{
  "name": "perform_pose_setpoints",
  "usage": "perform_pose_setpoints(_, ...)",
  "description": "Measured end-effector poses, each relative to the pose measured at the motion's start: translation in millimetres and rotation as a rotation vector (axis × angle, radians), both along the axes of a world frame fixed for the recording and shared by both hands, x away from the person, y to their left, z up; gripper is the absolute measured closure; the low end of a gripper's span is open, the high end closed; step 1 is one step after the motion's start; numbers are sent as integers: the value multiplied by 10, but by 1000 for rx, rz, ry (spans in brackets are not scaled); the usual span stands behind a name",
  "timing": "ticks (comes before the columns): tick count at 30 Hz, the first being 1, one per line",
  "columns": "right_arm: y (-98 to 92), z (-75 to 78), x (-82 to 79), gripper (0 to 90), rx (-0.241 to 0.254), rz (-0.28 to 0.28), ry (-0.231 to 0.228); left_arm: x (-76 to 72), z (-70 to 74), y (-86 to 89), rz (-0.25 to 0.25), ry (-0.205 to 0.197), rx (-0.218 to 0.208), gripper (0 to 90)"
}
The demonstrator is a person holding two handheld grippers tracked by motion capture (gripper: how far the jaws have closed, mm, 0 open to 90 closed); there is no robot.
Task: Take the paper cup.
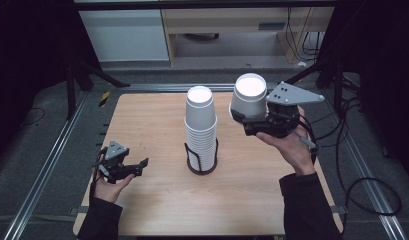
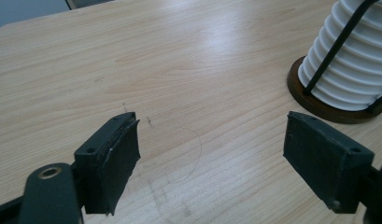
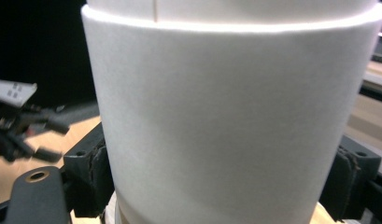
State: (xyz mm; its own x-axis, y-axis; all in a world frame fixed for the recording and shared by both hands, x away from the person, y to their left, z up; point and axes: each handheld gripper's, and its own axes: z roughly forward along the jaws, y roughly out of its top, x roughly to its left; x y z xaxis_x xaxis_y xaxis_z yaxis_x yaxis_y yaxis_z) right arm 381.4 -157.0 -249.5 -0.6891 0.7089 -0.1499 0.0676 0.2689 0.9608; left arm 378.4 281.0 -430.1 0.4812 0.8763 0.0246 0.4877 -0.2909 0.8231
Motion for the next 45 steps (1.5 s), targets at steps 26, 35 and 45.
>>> perform_pose_setpoints(26, -47, -1087, -171, 153, -86, 158, 169, -41, -12, -154, -82, 18, 40, 173)
perform_pose_setpoints(35, 9, -1384, -164, 152, -104, 204, 210, -52, -25, -211, -106, 20, 41, 172)
perform_pose_setpoints(45, 159, -1596, -149, 151, -147, 264, 243, -73, -7, -278, -133, 16, 28, 172)
